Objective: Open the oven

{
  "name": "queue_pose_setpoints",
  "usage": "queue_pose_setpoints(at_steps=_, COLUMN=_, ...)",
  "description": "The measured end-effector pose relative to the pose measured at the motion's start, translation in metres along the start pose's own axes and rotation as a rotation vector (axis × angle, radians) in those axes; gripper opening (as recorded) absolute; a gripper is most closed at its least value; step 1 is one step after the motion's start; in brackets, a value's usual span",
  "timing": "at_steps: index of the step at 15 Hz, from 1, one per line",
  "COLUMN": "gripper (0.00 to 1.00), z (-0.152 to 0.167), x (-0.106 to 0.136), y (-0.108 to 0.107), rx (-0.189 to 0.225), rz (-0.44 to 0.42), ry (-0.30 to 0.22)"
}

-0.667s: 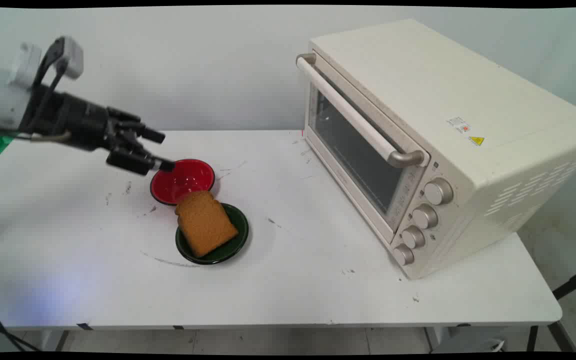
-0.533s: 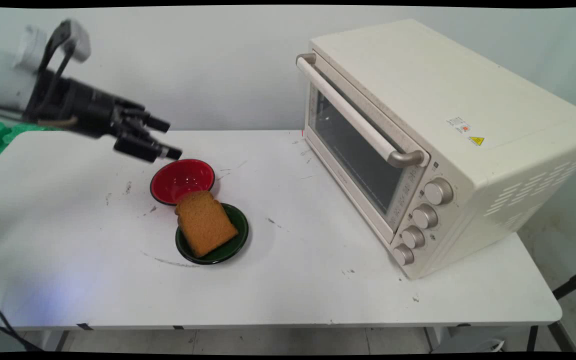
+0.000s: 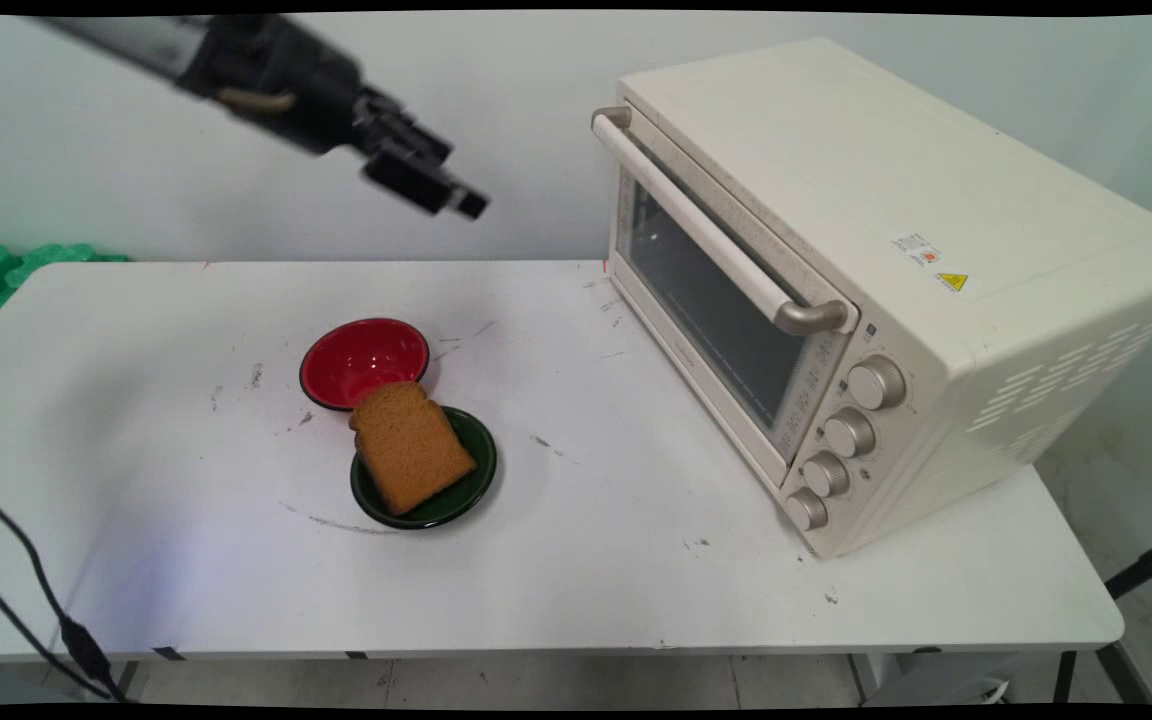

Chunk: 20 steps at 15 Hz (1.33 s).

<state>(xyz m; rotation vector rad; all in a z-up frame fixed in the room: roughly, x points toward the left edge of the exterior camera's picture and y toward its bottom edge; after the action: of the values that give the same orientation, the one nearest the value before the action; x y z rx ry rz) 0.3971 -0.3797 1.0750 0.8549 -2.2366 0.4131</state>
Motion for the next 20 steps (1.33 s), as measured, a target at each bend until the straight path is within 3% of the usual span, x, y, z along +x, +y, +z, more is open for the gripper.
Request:
queue_pose_setpoints(at_steps=4, gripper=1.00, z=0.026, x=0.059, y=0.003, rx=-0.014, rz=0.051, ry=-0.005)
queue_pose_setpoints(at_steps=8, gripper=1.00, z=0.054, x=0.099, y=0.003, rx=-0.029, rz=0.102, ry=-0.021)
queue_pose_setpoints(at_steps=16, gripper=1.00, z=0.102, x=0.139, y=0.004, rx=-0.062, rz=0.163, ry=-0.075)
queue_pose_setpoints(at_steps=17, gripper=0.00, z=0.108, x=0.141, y=0.004, rx=-0.066, rz=0.167, ry=-0.081)
queue_pose_setpoints(at_steps=20, gripper=0.00, z=0.123, x=0.145, y=0.003, rx=-0.072, rz=0.177, ry=-0.098)
